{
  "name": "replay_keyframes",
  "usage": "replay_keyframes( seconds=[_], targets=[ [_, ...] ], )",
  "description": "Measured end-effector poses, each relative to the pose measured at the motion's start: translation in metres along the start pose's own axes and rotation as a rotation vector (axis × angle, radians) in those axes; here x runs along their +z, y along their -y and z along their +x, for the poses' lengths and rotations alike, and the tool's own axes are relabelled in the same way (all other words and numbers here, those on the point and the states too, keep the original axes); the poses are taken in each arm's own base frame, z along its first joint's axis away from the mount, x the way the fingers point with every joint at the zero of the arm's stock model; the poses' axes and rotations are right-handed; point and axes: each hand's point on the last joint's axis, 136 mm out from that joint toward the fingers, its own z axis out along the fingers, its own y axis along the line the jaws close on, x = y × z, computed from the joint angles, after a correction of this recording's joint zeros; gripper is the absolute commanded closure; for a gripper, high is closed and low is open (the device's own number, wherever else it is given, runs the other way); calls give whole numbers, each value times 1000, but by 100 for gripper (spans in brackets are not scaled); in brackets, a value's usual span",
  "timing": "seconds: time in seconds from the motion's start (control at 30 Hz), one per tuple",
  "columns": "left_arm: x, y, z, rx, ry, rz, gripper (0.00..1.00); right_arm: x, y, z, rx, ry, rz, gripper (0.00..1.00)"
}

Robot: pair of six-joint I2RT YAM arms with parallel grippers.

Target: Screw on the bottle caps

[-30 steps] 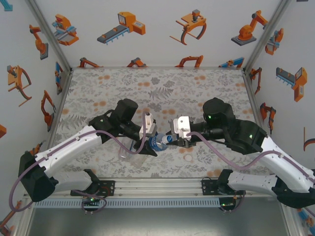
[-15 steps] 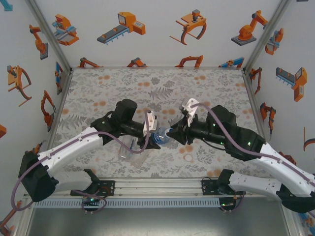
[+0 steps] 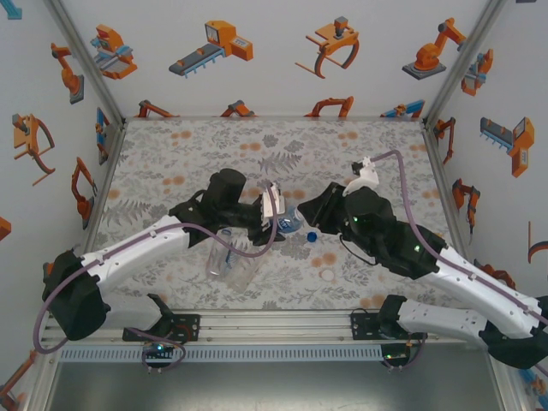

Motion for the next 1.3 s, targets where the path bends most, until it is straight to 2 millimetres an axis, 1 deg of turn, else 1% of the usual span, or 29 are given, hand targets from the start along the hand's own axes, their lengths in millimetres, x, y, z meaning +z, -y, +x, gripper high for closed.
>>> replay_keyframes(
  seconds=[0.03,0.1,0.2,0.23,0.3,0.4,0.5,0.6,0.63,0.7,0.8,0.87,0.97,1.1,1.3],
  targets=[
    [0,-1,-2,5,6,-5,100,-1,-3,-2,-28,9,-12,63],
    [-1,-3,-7,18,21,-15,100,-4,-9,-8,-86,29,-42,59],
    [-3,1,-12,39,35,-4,100,-16,-27,-23,-200,89,-136,46],
    [-4,3,-13,44,37,1,100,-24,-36,-28,-263,109,-186,43],
    [-6,6,-14,52,39,12,100,-37,-50,-32,-376,135,-263,43],
    [-10,13,-14,63,36,42,100,-54,-66,-32,-564,157,-362,41],
    [-13,22,-15,73,31,87,100,-65,-80,-23,-744,145,-455,42],
    [-17,31,-18,84,34,132,100,-73,-90,-8,-929,100,-540,44],
    [-19,33,-19,87,37,142,100,-75,-92,-4,-972,86,-563,44],
    [-22,39,-22,94,43,167,100,-79,-94,12,-1092,40,-631,45],
    [-26,45,-22,96,44,196,100,-83,-93,33,-1214,-36,-712,46],
    [-28,48,-23,96,42,209,100,-84,-91,45,-1279,-85,-756,46],
    [-30,51,-24,94,41,224,100,-83,-85,58,-1347,-149,-783,48],
    [-31,54,-22,92,33,236,100,-78,-83,64,-1415,-189,-795,51],
    [-32,57,-19,85,23,246,100,-70,-80,72,-1446,-222,-808,56]
  ],
)
